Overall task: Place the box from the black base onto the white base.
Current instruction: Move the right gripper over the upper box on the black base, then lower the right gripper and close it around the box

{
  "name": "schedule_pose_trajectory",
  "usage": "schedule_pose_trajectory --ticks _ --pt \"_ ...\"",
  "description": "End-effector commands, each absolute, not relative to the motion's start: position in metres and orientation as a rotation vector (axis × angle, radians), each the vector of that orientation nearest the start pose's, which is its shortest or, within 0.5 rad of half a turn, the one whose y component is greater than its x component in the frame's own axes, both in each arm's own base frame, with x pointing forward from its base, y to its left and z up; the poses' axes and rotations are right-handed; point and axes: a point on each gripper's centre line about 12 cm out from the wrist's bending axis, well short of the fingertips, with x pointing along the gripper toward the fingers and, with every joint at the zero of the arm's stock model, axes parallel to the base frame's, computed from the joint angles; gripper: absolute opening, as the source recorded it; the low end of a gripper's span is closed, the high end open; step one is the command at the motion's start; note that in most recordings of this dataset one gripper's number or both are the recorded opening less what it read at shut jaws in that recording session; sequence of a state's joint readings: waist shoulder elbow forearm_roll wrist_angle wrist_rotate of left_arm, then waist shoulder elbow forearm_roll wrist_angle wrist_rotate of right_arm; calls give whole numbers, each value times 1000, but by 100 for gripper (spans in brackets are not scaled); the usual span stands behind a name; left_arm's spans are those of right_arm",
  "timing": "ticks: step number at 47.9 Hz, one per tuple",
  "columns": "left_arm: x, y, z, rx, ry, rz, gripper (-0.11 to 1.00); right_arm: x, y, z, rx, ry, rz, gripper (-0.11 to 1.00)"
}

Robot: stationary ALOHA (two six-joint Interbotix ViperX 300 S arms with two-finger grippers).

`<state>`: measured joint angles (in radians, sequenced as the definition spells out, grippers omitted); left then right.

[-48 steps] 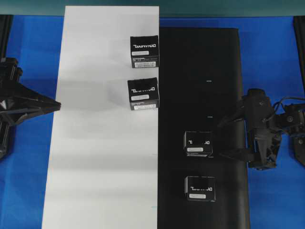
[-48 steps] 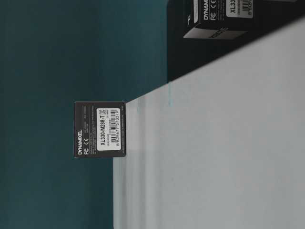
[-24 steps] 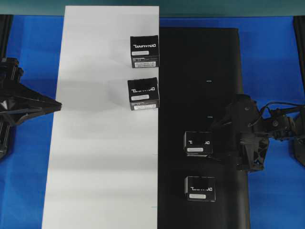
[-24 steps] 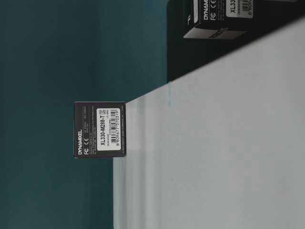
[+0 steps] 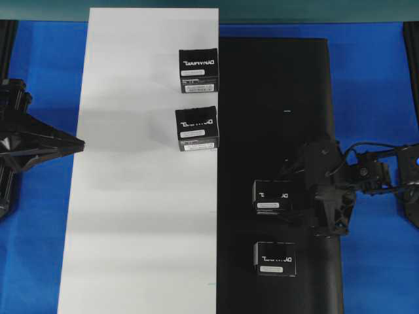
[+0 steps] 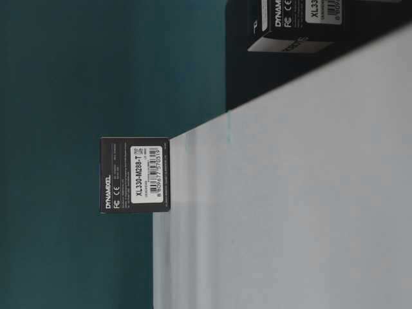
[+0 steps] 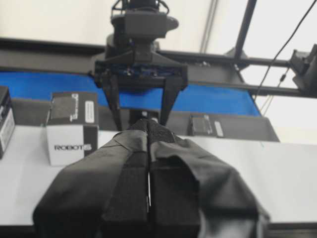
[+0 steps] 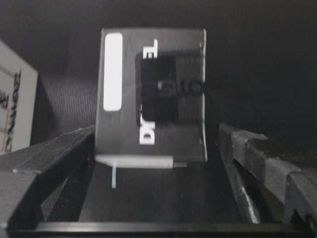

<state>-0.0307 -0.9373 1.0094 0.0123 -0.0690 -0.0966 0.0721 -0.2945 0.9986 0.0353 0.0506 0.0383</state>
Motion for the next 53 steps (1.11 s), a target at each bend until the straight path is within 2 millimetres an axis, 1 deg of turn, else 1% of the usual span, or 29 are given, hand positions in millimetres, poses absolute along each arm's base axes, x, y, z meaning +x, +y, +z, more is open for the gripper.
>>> schedule_pose_trajectory --ticks 1,10,24,32,36,42,44,47,53 --pt "213 -7 341 -85 -16 -32 -7 291 22 154 46 740 42 100" --pt "213 -7 341 -86 -12 -34 -7 300 22 152 47 714 42 100" --pt "212 -7 341 -88 -15 -35 -7 301 22 151 52 712 39 100" --pt "212 -7 341 -86 -6 -35 -7 300 22 150 85 718 27 99" --pt "212 -7 341 -86 -6 -35 -7 301 22 151 108 716 18 93" --pt "211 -7 341 -86 -9 -33 -7 301 23 152 135 709 11 70" --pt "211 -7 341 -88 -8 -35 -7 301 23 152 136 708 12 65" --pt "210 -7 341 -86 -3 -35 -7 302 25 153 138 704 16 61" --pt "210 -7 340 -86 2 -36 -7 302 27 160 146 692 21 59"
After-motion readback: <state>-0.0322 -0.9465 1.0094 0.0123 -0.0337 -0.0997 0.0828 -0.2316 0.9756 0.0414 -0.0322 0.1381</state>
